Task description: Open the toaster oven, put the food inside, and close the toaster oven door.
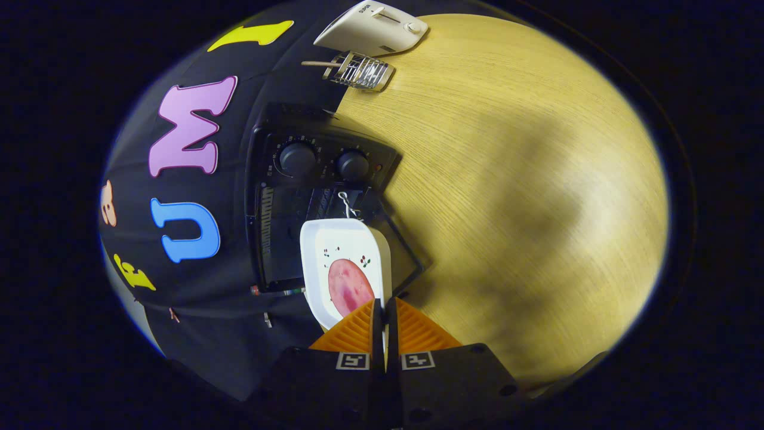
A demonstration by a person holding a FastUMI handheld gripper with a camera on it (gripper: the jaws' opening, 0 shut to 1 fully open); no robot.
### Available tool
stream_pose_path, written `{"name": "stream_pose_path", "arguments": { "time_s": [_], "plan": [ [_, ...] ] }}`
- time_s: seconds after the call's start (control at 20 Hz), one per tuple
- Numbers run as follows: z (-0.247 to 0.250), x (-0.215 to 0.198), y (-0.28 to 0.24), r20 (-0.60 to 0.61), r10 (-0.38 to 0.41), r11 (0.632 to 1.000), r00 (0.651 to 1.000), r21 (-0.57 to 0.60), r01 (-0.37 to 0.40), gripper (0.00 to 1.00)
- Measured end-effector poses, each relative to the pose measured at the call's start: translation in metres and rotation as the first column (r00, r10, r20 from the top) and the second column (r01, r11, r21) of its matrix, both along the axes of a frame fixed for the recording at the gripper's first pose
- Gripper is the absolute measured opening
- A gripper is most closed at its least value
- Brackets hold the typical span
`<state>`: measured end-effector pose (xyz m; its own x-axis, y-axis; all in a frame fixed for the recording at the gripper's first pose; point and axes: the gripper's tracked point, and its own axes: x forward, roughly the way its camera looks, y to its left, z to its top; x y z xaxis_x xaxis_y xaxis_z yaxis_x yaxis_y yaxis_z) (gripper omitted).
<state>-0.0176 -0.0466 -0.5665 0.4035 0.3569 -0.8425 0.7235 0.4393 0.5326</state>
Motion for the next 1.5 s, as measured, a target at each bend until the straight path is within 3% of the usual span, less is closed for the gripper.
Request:
{"name": "stream_pose_path", "arguments": {
  "time_s": [0.15, 0.4, 0.75, 1.2, 1.35, 1.4, 1.5],
  "plan": [
    [-0.011, 0.032, 0.022, 0.026, -0.124, 0.992, 0.992, -0.031, 0.124, 0.05],
    [-0.03, 0.075, 0.058, 0.034, -0.25, 0.967, 0.968, -0.035, 0.251, 0.05],
    [-0.052, 0.116, 0.075, 0.038, -0.434, 0.9, 0.9, -0.033, 0.436, 0.05],
    [-0.063, 0.148, 0.084, 0.058, -0.52, 0.848, 0.852, -0.078, 0.523, 0.05],
    [-0.061, 0.147, 0.092, 0.043, -0.504, 0.862, 0.863, -0.029, 0.505, 0.14],
    [-0.061, 0.146, 0.092, 0.046, -0.498, 0.865, 0.866, -0.036, 0.5, 0.23],
    [-0.053, 0.142, 0.087, 0.065, -0.481, 0.872, 0.874, -0.063, 0.485, 0.22]
  ]
}}
